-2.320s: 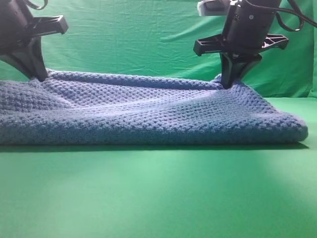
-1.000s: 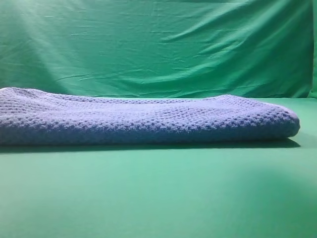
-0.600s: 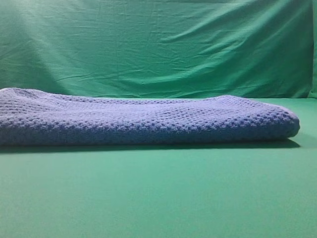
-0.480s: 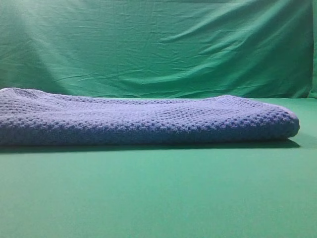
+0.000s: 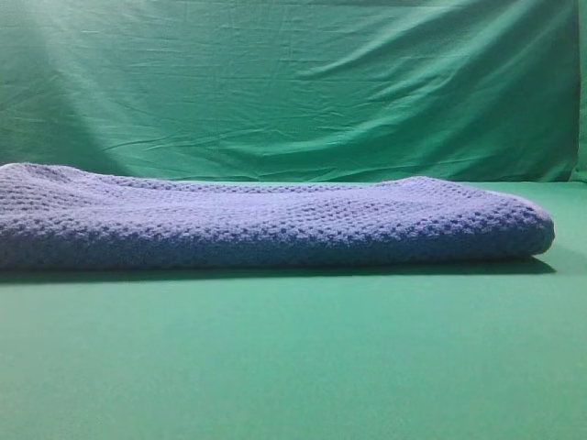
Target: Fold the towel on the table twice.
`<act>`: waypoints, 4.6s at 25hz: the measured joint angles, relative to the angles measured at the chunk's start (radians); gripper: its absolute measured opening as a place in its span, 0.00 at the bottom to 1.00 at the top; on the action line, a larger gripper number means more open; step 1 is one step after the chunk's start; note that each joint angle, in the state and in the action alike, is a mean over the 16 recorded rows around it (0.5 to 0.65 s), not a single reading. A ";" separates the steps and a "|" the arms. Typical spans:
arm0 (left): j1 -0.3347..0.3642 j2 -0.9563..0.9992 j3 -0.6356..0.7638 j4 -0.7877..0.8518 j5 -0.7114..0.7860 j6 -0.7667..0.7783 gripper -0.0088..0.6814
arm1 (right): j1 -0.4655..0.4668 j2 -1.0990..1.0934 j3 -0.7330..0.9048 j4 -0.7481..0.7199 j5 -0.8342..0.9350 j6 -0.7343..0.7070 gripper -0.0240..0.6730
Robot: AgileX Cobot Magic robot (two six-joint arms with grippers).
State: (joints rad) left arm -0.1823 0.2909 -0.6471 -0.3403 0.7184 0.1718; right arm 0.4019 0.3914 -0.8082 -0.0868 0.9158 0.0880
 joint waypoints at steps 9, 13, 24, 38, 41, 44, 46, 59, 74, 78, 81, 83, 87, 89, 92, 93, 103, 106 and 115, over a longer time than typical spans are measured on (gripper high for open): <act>0.000 -0.224 0.159 -0.015 0.014 0.002 0.01 | 0.000 -0.259 0.158 0.034 -0.024 -0.016 0.03; 0.000 -0.277 0.202 -0.016 0.017 -0.005 0.01 | 0.000 -0.334 0.210 0.056 -0.038 -0.019 0.03; 0.001 -0.305 0.305 0.006 -0.056 -0.024 0.01 | 0.000 -0.407 0.369 0.108 -0.179 -0.037 0.08; 0.001 -0.305 0.466 0.027 -0.193 -0.026 0.01 | 0.000 -0.407 0.650 0.062 -0.608 -0.047 0.10; 0.001 -0.305 0.480 -0.003 -0.197 -0.026 0.01 | 0.000 -0.407 0.676 0.053 -0.656 -0.047 0.10; 0.001 -0.305 0.486 -0.037 -0.198 -0.027 0.01 | 0.000 -0.407 0.686 0.050 -0.676 -0.048 0.10; 0.001 -0.305 0.491 -0.053 -0.198 -0.027 0.01 | 0.000 -0.407 0.688 0.049 -0.676 -0.048 0.10; 0.001 -0.305 0.606 0.012 -0.298 -0.027 0.01 | 0.000 -0.407 0.763 -0.002 -0.643 -0.048 0.10; 0.001 -0.305 0.663 0.130 -0.375 -0.005 0.01 | 0.000 -0.407 0.833 -0.069 -0.555 -0.050 0.10; 0.001 -0.305 0.663 0.140 -0.375 0.003 0.01 | 0.000 -0.407 0.832 -0.069 -0.522 -0.053 0.10; 0.001 -0.305 0.663 0.142 -0.375 0.004 0.01 | 0.000 -0.407 0.831 -0.070 -0.509 -0.055 0.10; 0.001 -0.305 0.663 0.143 -0.375 0.005 0.01 | 0.000 -0.407 0.831 -0.070 -0.504 -0.056 0.10; 0.001 -0.305 0.663 0.143 -0.375 0.005 0.01 | 0.000 -0.407 0.830 -0.070 -0.497 -0.059 0.10; 0.001 -0.305 0.663 0.143 -0.375 0.005 0.01 | 0.000 -0.407 0.830 -0.070 -0.496 -0.059 0.10; 0.001 -0.305 0.663 0.143 -0.375 0.005 0.01 | -0.003 -0.407 0.830 -0.070 -0.496 -0.059 0.10; 0.001 -0.305 0.663 0.143 -0.375 0.005 0.01 | -0.007 -0.407 0.830 -0.070 -0.496 -0.059 0.10; 0.045 -0.305 0.663 0.143 -0.375 0.005 0.01 | -0.164 -0.407 0.830 -0.070 -0.496 -0.059 0.10; 0.067 -0.305 0.663 0.143 -0.375 0.005 0.01 | -0.237 -0.407 0.830 -0.070 -0.496 -0.059 0.10; 0.115 -0.305 0.663 0.143 -0.374 0.005 0.01 | -0.383 -0.407 0.830 -0.070 -0.496 -0.059 0.10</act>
State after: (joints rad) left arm -0.0670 -0.0146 0.0155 -0.1977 0.3439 0.1766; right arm 0.0187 -0.0155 0.0215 -0.1566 0.4196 0.0289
